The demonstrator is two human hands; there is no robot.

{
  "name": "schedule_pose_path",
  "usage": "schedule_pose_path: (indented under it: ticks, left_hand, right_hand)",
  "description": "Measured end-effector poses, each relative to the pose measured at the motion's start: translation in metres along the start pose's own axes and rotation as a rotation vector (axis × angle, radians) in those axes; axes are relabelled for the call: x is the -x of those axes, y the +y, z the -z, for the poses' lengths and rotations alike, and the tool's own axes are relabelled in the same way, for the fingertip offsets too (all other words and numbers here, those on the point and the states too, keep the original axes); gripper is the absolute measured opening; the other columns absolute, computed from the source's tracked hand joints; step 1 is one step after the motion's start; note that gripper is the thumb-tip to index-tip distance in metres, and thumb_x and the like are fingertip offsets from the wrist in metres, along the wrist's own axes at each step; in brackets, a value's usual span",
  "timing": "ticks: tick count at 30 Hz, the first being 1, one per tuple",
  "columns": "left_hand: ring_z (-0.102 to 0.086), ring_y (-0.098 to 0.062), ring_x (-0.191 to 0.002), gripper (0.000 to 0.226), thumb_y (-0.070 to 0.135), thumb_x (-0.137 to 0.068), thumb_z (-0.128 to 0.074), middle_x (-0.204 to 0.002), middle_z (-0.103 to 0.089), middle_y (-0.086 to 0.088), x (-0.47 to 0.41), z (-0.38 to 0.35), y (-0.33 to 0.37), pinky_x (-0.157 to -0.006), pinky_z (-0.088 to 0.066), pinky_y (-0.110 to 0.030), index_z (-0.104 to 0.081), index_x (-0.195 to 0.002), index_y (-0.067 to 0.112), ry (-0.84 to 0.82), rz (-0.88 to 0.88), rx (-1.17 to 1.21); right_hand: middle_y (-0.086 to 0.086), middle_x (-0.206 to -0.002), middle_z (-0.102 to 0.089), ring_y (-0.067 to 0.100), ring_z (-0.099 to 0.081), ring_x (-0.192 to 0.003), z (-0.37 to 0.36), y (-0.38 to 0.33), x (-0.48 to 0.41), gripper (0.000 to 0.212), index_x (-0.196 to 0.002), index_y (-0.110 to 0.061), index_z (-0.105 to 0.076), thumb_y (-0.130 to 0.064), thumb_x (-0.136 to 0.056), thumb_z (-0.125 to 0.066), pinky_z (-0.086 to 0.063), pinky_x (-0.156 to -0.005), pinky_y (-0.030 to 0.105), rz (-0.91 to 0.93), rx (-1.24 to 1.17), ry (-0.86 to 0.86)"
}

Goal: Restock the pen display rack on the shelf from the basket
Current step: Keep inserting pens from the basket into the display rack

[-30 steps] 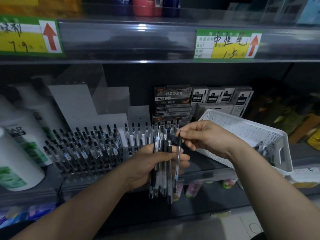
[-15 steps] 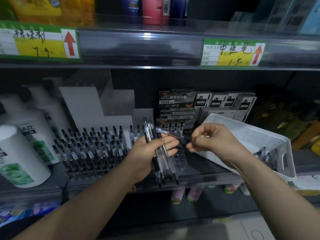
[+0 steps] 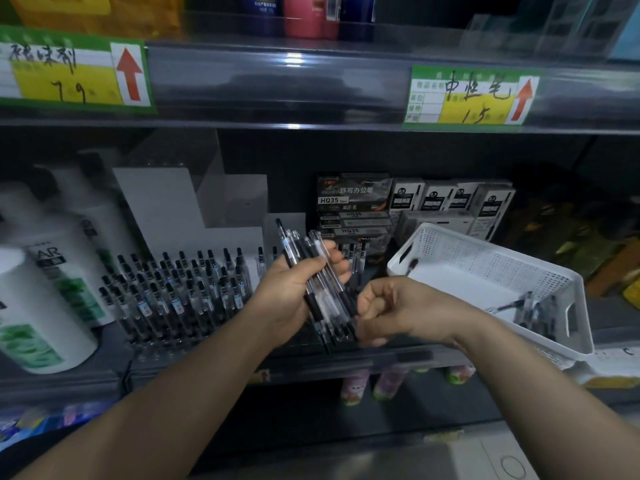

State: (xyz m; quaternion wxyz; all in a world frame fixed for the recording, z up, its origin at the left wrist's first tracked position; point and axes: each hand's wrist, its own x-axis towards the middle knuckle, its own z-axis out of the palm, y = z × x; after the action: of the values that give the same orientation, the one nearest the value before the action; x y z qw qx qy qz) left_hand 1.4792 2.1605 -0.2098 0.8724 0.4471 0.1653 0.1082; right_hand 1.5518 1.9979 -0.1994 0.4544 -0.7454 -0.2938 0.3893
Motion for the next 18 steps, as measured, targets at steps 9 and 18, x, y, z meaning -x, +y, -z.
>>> schedule_pose_path:
  ticks: [9, 18]
  left_hand:
    - [-0.072, -0.027, -0.095, 0.016, -0.002, -0.095, -0.051, -0.095, -0.073, -0.014, -0.001, 0.003, 0.009, -0.083, -0.059, -0.041, -0.062, -0.107, 0.0, 0.023, -0.078, 0.073]
    - [-0.072, -0.024, -0.094, 0.018, 0.003, -0.094, -0.055, -0.092, -0.071, -0.011, -0.003, 0.006, 0.015, -0.085, -0.058, -0.044, -0.06, -0.111, -0.001, 0.132, -0.14, 0.065]
  right_hand:
    - [0.014, -0.065, -0.066, 0.02, -0.067, -0.054, 0.001, 0.002, -0.003, 0.032, -0.087, -0.006, -0.048, 0.016, -0.075, -0.068, -0.056, -0.054, 0.027, -0.003, -0.05, -0.019]
    - [0.012, -0.066, -0.068, 0.015, -0.065, -0.054, 0.033, -0.003, 0.019, 0.015, -0.086, 0.0, -0.067, 0.008, -0.074, -0.073, -0.056, -0.058, 0.025, -0.041, 0.095, 0.023]
